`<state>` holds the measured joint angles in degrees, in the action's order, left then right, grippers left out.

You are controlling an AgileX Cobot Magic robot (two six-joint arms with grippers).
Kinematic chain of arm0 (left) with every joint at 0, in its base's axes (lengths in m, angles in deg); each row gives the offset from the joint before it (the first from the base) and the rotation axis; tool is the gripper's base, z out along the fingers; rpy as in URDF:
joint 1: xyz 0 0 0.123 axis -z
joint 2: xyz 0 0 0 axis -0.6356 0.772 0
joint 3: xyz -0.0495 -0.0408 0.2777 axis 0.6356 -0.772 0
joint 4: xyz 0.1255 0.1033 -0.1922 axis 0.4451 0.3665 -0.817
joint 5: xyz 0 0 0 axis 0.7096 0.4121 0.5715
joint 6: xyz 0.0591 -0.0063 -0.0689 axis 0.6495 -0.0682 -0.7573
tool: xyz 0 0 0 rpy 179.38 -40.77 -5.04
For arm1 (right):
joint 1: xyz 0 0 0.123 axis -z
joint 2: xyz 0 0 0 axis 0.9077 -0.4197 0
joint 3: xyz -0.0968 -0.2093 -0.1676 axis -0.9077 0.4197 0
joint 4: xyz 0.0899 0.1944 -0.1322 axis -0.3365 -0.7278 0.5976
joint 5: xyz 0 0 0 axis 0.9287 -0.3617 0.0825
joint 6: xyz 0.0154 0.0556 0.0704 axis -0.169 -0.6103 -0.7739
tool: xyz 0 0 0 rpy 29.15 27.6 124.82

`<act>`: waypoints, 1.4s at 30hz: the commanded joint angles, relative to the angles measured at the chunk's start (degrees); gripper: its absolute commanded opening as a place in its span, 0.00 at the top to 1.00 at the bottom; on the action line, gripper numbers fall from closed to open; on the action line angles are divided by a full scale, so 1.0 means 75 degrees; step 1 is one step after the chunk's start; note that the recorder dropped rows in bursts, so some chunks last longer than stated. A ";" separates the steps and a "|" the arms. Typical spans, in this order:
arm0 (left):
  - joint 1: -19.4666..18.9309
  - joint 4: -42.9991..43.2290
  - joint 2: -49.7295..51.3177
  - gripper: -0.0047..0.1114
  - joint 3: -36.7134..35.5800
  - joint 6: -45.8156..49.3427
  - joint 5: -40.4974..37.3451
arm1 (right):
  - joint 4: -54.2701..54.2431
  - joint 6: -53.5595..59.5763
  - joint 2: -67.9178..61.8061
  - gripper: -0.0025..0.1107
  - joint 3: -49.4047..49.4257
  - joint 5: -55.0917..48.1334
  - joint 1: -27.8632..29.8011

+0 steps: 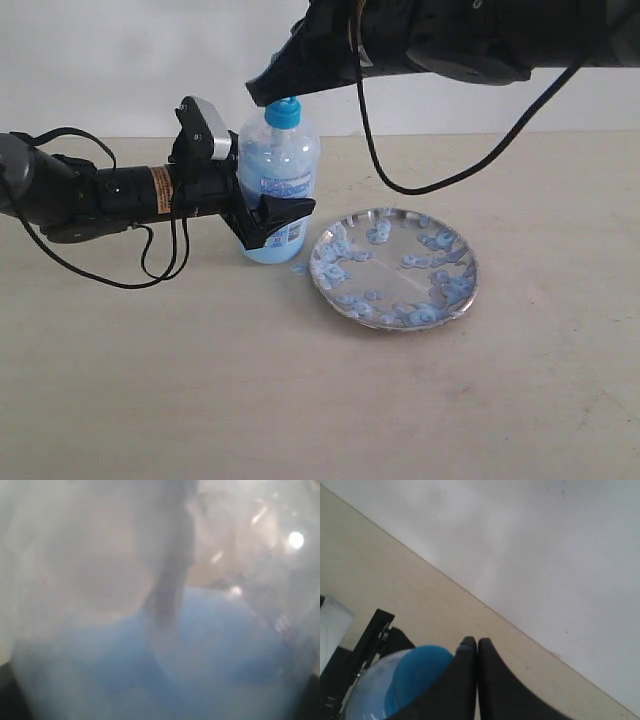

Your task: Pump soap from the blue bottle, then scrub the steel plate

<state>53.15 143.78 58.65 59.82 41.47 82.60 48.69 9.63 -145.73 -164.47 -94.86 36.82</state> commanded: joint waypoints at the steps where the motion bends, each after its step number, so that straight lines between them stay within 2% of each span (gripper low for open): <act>1: 0.0052 0.0127 -0.0031 0.92 0.0011 0.0196 -0.0261 | -0.0051 0.0175 0.0006 0.98 0.0159 -0.0211 -0.0200; 7: 0.0052 0.0127 -0.0031 0.92 0.0011 0.0196 -0.0261 | 0.0250 0.0535 0.0006 0.98 0.0109 -0.0121 -0.0200; 14: 0.0052 0.0127 -0.0031 0.92 0.0011 0.0196 -0.0261 | 0.0578 0.0576 0.0108 0.98 -0.0707 -0.0090 -0.0200; 18: 0.0052 0.0127 -0.0031 0.92 0.0011 0.0197 -0.0295 | 0.0119 0.0442 0.0492 0.98 -0.0587 -0.0369 -0.0319; 27: 0.0052 0.0127 -0.0031 0.92 0.0011 0.0197 -0.0327 | 0.0090 0.0604 0.0828 0.98 0.0104 -0.0954 -0.1008; 42: 0.0052 0.0127 -0.0031 0.92 0.0011 0.0197 -0.0424 | 0.0591 0.0723 0.0614 0.98 0.0222 -0.1339 -0.0995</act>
<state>53.15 144.03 58.65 59.82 42.12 81.44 52.13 14.74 -141.28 -163.06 -104.63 29.27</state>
